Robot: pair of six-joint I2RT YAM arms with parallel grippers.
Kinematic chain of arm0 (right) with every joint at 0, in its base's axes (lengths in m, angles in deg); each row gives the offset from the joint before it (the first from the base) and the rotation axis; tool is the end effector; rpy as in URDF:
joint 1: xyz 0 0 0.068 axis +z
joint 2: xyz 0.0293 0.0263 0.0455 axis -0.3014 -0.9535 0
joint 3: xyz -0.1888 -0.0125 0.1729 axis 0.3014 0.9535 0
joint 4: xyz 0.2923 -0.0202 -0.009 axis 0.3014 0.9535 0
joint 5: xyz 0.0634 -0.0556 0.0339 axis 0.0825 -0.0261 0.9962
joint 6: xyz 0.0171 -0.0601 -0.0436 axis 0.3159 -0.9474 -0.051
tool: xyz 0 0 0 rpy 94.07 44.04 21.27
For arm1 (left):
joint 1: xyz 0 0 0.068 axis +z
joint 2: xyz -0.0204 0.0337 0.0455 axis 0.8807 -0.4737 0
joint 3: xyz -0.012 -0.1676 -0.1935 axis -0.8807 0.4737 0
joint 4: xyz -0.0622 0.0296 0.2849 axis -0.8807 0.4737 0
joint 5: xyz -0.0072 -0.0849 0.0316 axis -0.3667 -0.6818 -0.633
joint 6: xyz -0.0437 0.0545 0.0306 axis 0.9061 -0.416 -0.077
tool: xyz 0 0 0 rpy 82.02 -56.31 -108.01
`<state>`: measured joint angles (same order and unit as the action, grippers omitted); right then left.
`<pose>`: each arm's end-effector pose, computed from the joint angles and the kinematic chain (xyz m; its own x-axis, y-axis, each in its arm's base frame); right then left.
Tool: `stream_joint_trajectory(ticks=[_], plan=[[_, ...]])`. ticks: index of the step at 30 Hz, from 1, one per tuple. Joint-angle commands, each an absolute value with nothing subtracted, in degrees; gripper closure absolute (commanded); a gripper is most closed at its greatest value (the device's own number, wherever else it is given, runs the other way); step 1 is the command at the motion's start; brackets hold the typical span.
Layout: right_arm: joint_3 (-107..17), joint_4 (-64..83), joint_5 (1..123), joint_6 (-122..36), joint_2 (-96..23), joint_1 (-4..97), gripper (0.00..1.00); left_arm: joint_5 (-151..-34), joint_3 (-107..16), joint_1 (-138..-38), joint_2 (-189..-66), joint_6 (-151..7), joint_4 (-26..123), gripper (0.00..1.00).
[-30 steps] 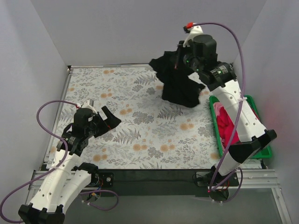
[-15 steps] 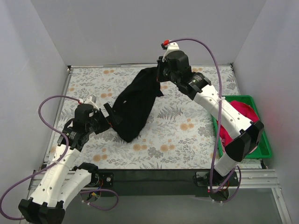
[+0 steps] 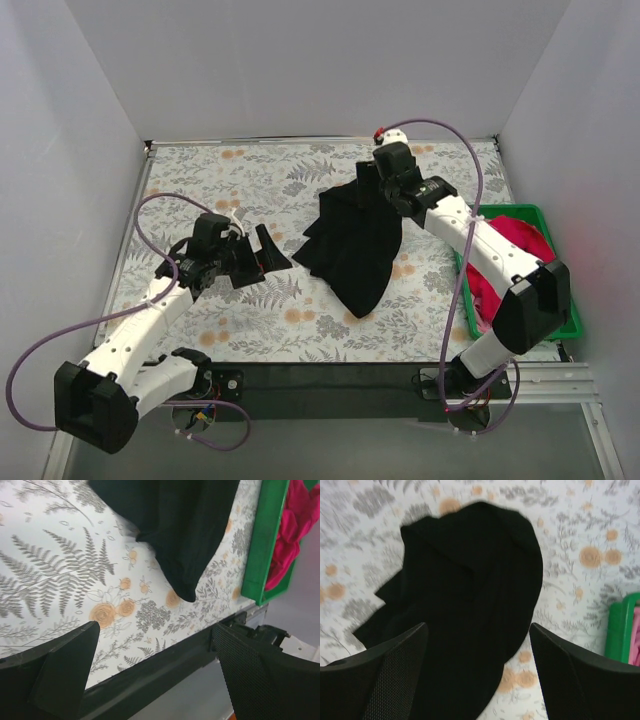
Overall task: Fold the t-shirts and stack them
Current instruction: Move the tshirt to the center of the board
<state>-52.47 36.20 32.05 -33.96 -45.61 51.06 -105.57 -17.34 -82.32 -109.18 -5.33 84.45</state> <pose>0.3590 0.2090 0.3100 -0.5221 -0.0400 -0.8519 -0.1170 0.9928 0.0251 0.2389 -0.1148 0.2180 -0.6828 -0.7196 0.1266 -0.5619 0.4064 -0.7205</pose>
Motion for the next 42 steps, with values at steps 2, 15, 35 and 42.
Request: stream_joint_trajectory(ticks=[2, 15, 35, 42], plan=[[-40.9, 37.1, 34.5, -34.3, -35.5, 51.3, 0.26, -106.5, -17.8, -90.4, -113.9, -0.2, 76.6, 0.1], [-17.1, 36.0, 40.1, -26.3, -18.9, 47.6, 0.32, -94.7, -27.7, -104.7, -137.5, 4.6, 66.1, 0.31], [-7.8, 32.5, 47.6, -25.3, -12.3, 47.4, 0.33, -80.2, -41.0, -108.0, -143.1, -0.3, 73.2, 1.0], [-9.4, 28.1, 51.3, -29.3, -15.0, 47.4, 0.33, -64.5, -55.4, -107.4, -133.6, -6.6, 85.4, 1.0]])
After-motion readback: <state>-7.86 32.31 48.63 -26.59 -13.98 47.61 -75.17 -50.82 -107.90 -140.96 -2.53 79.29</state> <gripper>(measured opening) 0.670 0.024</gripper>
